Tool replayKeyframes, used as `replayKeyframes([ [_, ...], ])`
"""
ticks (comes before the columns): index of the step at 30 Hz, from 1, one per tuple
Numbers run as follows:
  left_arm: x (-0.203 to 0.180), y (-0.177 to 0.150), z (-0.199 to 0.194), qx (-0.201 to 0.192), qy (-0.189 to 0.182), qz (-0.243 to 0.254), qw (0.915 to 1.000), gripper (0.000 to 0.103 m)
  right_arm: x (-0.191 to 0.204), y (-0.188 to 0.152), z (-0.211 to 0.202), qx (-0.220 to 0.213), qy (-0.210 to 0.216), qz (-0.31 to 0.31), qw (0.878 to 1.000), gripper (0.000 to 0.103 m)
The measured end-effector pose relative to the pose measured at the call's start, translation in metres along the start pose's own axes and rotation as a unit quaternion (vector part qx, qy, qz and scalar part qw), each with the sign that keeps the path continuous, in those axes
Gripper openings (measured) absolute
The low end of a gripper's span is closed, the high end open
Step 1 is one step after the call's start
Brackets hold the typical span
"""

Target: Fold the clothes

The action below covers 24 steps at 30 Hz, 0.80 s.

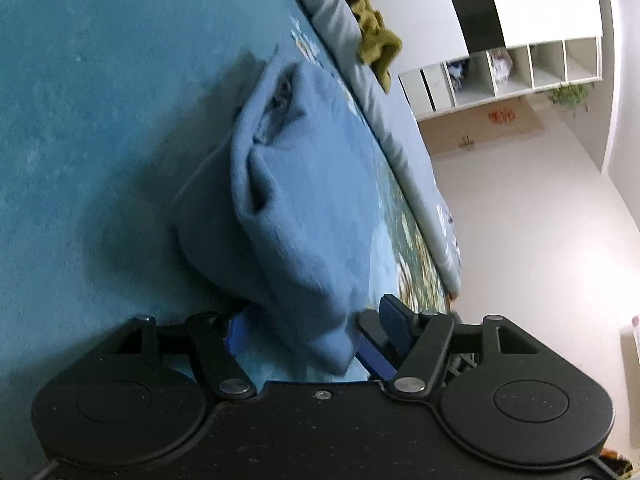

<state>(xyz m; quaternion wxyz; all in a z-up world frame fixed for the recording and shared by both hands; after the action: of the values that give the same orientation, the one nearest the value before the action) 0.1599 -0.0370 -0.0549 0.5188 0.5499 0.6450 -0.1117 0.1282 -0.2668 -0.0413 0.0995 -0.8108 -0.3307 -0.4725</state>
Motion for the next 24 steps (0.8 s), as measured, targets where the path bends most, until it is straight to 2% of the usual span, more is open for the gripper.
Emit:
replayKeyframes([
  [5, -0.002, 0.000, 0.000, -0.014, 0.026, 0.006, 0.9996, 0.064, 0.014, 0.032, 0.015, -0.005, 0.009, -0.026, 1.000, 0.048],
  [15, -0.002, 0.003, -0.002, -0.015, 0.039, -0.011, 0.9991, 0.063, 0.026, 0.102, 0.087, 0.015, 0.008, -0.006, 1.000, 0.051],
  [18, -0.001, 0.003, -0.003, -0.013, 0.041, -0.016, 0.9989, 0.063, 0.028, 0.112, 0.107, 0.027, 0.014, 0.000, 1.000, 0.060],
  [22, -0.001, 0.004, -0.005, -0.016, 0.046, -0.014, 0.9987, 0.060, 0.033, 0.115, 0.121, 0.030, 0.024, -0.001, 0.999, 0.058],
  [24, 0.000, 0.004, -0.007, -0.015, 0.046, -0.015, 0.9987, 0.060, 0.035, 0.114, 0.121, 0.032, 0.028, 0.001, 0.999, 0.043],
])
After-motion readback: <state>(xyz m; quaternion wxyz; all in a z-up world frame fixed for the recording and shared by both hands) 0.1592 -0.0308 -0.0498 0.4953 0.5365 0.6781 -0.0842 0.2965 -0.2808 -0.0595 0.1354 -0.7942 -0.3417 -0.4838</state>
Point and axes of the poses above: each gripper's, at about its wrist camera, not at the fingertips, and z roughly the way its jaws point, x to its left, y to its top, the point moved 6 cm from there along z, roughly the way its jaws point, and after that the axes turned 15 degrees about z, right-handed, at the moved point
